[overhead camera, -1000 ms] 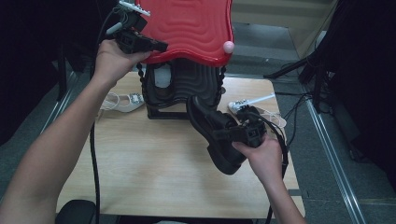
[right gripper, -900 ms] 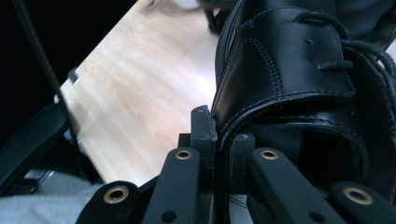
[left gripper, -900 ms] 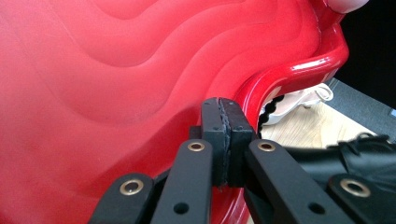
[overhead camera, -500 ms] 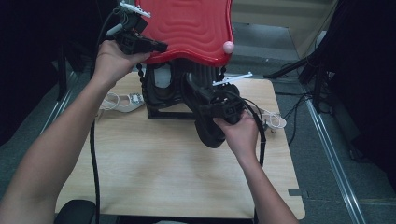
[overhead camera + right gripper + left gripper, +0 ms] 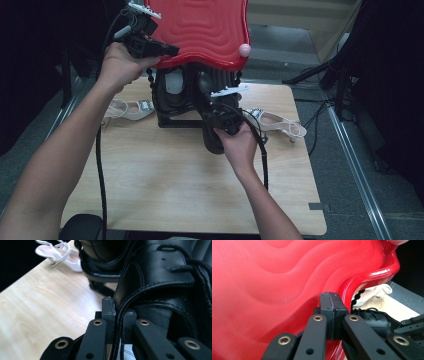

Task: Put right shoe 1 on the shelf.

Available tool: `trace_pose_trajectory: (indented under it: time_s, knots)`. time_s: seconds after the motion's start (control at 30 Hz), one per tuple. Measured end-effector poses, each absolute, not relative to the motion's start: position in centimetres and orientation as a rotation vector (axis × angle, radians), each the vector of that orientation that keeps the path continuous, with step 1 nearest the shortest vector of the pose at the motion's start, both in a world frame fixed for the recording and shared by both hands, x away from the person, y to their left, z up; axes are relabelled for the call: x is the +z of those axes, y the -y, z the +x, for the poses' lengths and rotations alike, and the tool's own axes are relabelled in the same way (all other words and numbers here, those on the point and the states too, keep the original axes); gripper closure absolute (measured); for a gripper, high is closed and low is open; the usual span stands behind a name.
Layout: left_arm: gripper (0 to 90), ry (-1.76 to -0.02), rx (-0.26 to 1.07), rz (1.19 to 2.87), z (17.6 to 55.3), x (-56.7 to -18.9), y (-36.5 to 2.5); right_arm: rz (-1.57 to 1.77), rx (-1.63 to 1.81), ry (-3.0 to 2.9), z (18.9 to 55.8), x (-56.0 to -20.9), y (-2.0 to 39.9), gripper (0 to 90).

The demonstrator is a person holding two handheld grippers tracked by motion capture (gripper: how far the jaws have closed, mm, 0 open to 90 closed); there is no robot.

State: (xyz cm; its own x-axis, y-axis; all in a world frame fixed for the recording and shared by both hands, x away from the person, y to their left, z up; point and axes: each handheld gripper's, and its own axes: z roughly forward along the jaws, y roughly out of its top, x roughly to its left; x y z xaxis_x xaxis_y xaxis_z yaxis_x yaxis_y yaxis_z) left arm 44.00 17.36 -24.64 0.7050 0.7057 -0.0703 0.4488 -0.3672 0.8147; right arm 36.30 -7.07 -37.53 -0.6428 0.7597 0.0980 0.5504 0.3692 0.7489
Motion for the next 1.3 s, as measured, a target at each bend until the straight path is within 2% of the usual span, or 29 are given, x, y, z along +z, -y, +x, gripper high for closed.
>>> trace_pose_trajectory:
  time_s: [0.73, 0.87, 1.0, 1.3]
  knots:
    - [90.0, -0.851, 0.392, 2.031, 43.9, -24.7, -17.4, 1.256, 1.199, -2.138, 41.6, -38.7, 5.3, 84.9]
    - [90.0, -0.855, 0.396, 2.024, 43.8, -24.8, -17.4, 1.268, 1.208, -2.15, 41.9, -38.8, 5.0, 79.7]
    - [90.0, -0.856, 0.4, 2.022, 43.8, -24.8, -17.4, 1.294, 1.26, -2.169, 42.1, -38.7, 5.3, 66.5]
    - [90.0, -0.864, 0.402, 2.015, 43.8, -24.8, -17.3, 1.273, 1.261, -2.196, 41.3, -37.8, 5.7, 62.5]
